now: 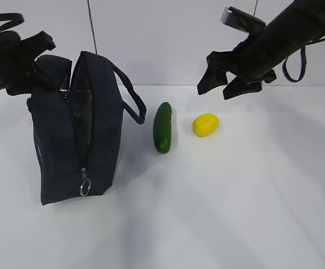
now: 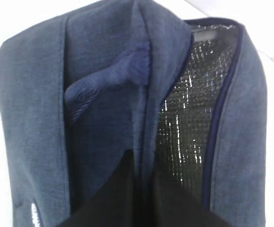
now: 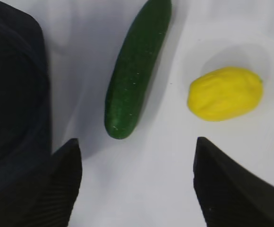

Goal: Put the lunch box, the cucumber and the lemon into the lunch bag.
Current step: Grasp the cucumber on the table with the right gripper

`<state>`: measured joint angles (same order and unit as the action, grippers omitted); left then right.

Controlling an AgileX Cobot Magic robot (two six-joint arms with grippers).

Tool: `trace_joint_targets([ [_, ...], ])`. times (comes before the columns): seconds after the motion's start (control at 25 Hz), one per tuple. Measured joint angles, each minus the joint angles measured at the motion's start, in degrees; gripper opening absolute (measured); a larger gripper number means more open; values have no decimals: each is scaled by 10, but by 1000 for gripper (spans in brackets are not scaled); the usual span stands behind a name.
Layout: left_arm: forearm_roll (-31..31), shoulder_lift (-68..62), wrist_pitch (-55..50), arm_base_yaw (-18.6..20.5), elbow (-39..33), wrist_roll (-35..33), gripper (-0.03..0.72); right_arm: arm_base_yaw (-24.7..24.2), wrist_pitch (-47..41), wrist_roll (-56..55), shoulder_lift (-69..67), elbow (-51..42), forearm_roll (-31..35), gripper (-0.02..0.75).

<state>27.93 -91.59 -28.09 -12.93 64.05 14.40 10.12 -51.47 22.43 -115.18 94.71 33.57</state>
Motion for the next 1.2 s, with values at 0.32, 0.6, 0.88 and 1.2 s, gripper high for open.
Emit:
trace_joint_targets([
  [0.32, -20, 0, -7, 0, 0, 0, 4, 10, 24, -9, -47, 1, 127, 571],
  [0.6, -20, 0, -7, 0, 0, 0, 4, 45, 60, -53, -79, 33, 106, 571],
  [0.88, -15, 0, -1, 0, 0, 0, 4, 54, 35, -127, -130, 108, 32, 505],
  [1.2, -12, 0, 3, 0, 0, 0, 4, 64, -19, -173, -185, 187, -16, 503],
])
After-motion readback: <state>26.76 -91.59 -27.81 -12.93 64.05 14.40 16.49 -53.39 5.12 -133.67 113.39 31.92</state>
